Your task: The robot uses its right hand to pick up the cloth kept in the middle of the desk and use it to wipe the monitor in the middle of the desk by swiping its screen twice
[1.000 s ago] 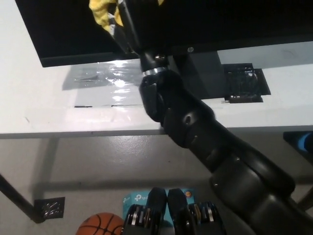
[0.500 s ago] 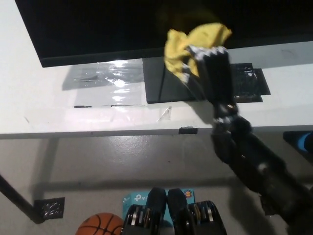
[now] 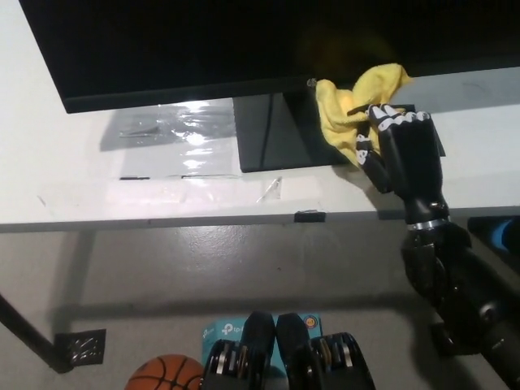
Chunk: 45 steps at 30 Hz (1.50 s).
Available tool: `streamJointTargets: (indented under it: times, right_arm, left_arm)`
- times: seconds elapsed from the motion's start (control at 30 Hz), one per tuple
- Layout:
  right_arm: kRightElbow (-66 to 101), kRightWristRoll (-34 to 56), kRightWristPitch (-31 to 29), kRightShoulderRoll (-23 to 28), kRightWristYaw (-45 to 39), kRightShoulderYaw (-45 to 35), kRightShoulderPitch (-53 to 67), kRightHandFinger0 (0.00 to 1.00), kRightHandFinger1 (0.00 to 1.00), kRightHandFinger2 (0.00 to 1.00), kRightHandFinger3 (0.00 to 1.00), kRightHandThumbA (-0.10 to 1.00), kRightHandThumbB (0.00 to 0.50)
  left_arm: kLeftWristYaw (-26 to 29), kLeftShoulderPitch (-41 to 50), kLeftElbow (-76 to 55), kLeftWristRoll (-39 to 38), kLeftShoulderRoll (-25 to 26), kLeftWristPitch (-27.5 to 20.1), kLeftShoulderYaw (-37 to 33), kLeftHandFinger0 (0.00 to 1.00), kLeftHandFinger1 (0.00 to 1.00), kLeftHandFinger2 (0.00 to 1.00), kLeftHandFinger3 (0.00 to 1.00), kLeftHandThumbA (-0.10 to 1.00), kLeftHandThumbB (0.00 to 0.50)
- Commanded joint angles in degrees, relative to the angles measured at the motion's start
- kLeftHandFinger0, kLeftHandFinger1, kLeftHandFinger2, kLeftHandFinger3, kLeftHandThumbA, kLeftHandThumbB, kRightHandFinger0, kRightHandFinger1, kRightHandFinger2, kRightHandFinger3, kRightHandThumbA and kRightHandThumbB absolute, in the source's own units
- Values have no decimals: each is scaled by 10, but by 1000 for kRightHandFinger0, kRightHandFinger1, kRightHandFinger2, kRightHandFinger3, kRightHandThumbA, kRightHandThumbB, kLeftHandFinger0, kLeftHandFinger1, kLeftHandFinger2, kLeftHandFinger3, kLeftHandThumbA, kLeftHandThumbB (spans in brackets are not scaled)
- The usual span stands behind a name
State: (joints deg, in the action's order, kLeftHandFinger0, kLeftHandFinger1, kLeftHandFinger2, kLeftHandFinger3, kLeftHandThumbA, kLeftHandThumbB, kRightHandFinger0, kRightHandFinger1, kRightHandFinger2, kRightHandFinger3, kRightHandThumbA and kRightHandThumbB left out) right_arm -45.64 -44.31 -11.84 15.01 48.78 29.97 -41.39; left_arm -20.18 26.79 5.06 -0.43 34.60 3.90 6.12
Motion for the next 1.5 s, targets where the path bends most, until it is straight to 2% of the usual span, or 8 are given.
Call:
streamJointTargets:
  times: [0.0,0.53,0.67,0.77,0.8,0.87,1.07,1.47]
  right_arm:
    - [-12,-1,15,18,-36,-18,-21,0,77,509,493,-100,100]
    - [-61,1,58,61,-293,15,-34,0,193,381,113,-100,0]
    - [-21,11,115,54,-370,12,-15,0,142,283,997,-100,51]
    - [20,21,158,51,-419,5,-7,355,683,1000,1000,228,173]
    - [34,28,172,49,-438,2,-3,663,1000,1000,1000,292,174]
    - [60,32,187,50,-458,-1,2,1000,1000,1000,1000,327,230]
    - [186,33,239,59,-500,-18,25,1000,1000,1000,1000,538,382]
    - [358,35,275,97,-563,-62,44,1000,1000,1000,1000,559,367]
  left_arm:
    - [3,15,-20,-2,7,3,10,701,708,821,1000,133,146]
    - [5,12,-39,-4,13,23,32,730,724,833,1000,139,150]
    - [5,14,-32,-4,13,18,33,708,702,805,1000,148,166]
    - [3,12,-24,-9,12,16,34,715,710,814,1000,140,168]
    - [3,13,-24,-6,13,12,33,717,714,820,1000,149,165]
    - [3,15,-26,-4,15,10,33,715,713,821,1000,155,164]
    - [4,16,-32,-4,17,18,37,725,728,837,1000,159,157]
    - [5,23,-35,-6,14,17,44,722,716,816,1000,129,149]
